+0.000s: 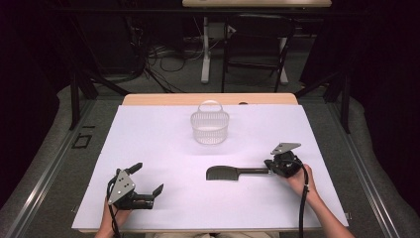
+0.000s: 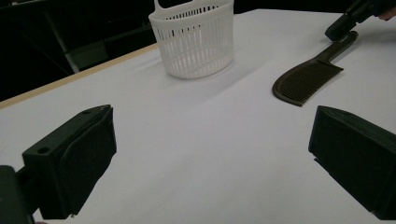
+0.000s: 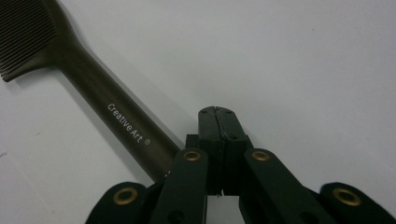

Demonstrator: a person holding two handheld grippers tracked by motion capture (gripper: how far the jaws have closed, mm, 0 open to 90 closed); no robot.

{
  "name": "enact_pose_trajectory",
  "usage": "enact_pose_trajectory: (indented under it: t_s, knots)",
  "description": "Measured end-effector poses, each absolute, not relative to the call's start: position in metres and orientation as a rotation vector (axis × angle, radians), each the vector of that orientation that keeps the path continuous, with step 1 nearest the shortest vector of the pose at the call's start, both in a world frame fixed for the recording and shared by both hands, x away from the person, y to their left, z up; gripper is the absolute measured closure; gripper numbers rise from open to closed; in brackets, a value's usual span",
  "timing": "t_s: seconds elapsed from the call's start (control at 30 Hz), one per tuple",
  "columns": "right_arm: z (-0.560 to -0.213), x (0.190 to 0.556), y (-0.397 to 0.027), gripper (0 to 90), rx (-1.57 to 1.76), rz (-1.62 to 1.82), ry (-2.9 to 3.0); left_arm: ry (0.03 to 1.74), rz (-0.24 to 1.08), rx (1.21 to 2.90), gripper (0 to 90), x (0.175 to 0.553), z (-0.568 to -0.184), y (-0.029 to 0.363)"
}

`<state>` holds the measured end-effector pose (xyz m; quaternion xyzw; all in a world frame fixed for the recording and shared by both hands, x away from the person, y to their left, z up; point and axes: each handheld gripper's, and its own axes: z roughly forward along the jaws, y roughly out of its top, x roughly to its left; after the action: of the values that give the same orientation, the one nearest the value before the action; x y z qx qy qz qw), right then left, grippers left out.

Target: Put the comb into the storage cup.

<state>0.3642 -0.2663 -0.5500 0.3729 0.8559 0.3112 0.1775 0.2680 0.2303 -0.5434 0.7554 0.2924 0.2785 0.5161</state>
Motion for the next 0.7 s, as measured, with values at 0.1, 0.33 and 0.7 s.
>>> enact_pose_trajectory:
  t_s: [0.1,0.33,0.7]
  knots:
    - [-0.55,0.3641,-0.2667,90.0,1.051,0.877,2.426,0.701,0.669,1.813,1.2,0.2679,-0.5434,0.2302]
    - [-0.5506,0.3628,-0.2659,90.0,1.047,0.863,2.446,0.7,0.672,1.812,1.2,0.2675,-0.543,0.2306]
    - [-0.5469,0.3571,-0.265,90.0,1.036,0.84,2.479,0.702,0.671,1.812,1.2,0.2673,-0.543,0.2304]
